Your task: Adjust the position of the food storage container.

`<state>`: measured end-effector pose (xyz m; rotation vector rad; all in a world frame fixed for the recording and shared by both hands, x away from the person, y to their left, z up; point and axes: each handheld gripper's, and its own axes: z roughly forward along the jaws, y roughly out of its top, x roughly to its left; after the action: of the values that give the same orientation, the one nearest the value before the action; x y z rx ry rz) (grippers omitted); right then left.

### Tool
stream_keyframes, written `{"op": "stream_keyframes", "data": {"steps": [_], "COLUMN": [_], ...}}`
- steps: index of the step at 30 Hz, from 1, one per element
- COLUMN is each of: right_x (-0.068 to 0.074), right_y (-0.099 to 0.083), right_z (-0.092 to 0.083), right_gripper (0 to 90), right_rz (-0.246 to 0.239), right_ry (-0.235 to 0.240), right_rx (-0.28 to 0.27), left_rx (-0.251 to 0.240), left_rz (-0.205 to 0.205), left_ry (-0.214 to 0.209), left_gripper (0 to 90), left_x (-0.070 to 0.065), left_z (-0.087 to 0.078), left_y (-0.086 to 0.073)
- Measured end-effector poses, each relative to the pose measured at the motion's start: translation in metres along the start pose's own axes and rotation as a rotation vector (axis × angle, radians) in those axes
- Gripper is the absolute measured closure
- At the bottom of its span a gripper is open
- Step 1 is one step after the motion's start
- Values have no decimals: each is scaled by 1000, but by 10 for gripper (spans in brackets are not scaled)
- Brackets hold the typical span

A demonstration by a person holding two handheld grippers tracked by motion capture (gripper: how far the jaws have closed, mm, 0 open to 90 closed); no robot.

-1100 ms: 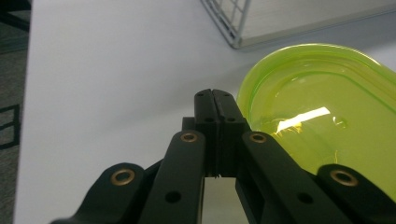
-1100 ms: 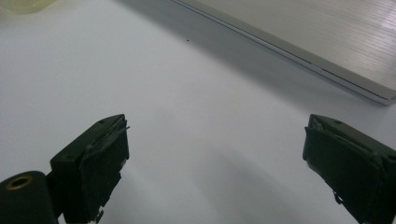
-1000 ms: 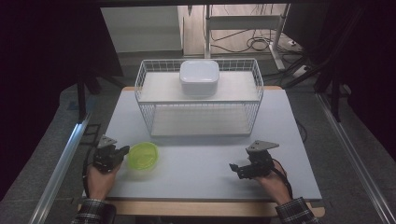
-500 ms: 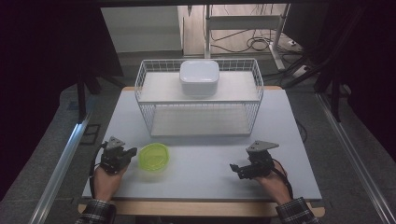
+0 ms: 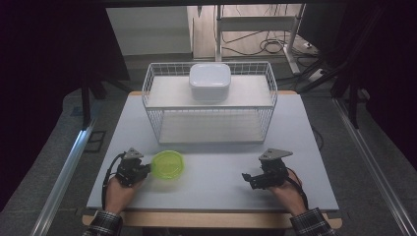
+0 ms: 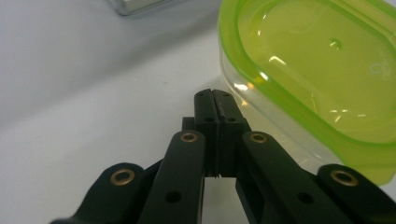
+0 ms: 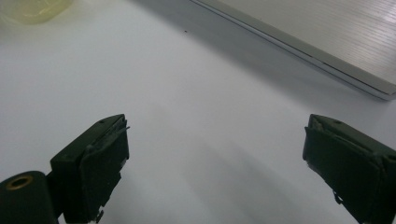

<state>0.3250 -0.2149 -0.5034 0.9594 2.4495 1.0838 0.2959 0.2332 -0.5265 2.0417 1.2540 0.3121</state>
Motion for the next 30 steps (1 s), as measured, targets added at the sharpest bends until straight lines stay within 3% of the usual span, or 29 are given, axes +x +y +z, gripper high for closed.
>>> {"op": "stream_keyframes", "data": {"steps": [9, 20, 30], "right_x": [0, 0, 1], "right_y": [0, -1, -1], "right_z": [1, 2, 4], "right_gripper": [74, 74, 74], "right_rz": [1, -3, -3], "right_ry": [2, 5, 6], "right_rx": [2, 8, 13], "left_rx": [16, 34, 43], "left_rz": [40, 105, 173], "left_ry": [-59, -86, -134], "left_gripper": [900, 899, 893], "left_x": [-17, -45, -70], "left_z": [15, 32, 44], "left_y": [10, 21, 25]}}
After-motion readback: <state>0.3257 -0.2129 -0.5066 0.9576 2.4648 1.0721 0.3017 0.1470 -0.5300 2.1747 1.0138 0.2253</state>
